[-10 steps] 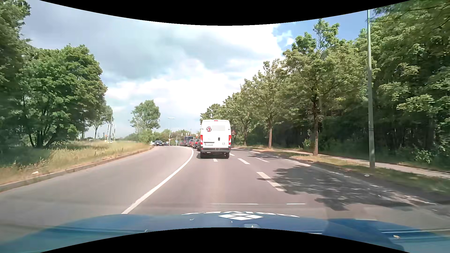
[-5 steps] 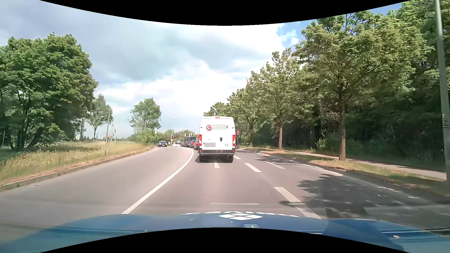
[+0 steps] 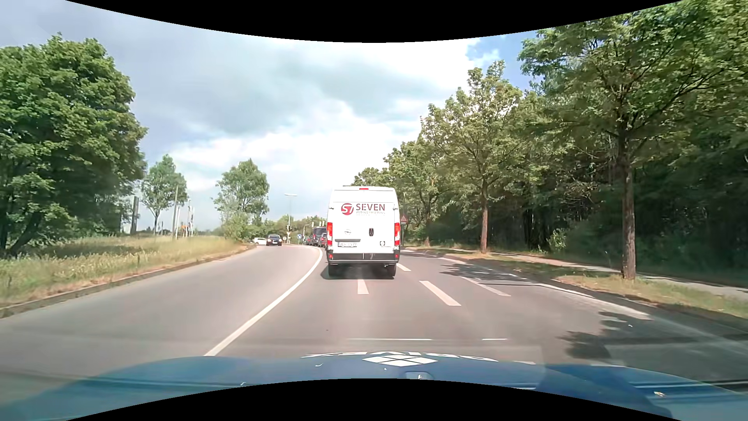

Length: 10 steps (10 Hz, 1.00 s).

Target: Follow the waypoints while adhering to traffic rules and regulations

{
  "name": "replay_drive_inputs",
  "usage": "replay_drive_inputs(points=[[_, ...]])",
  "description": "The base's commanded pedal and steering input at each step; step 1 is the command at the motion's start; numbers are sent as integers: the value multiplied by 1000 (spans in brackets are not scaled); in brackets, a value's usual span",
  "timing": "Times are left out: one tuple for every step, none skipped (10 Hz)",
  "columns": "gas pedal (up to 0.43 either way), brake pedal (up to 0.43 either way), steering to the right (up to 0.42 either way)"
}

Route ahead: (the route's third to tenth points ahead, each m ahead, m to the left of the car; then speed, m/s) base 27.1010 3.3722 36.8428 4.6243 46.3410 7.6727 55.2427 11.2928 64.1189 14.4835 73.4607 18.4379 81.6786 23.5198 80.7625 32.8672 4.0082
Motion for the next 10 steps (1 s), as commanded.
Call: replay_drive_inputs(points=[[0, 140, -36], [0, 140, -36], [0, 140, -36], [0, 122, -36], [0, 116, -36], [0, 122, -36], [0, 134, -36], [0, 134, -36], [0, 128, -36], [0, 128, -36]])
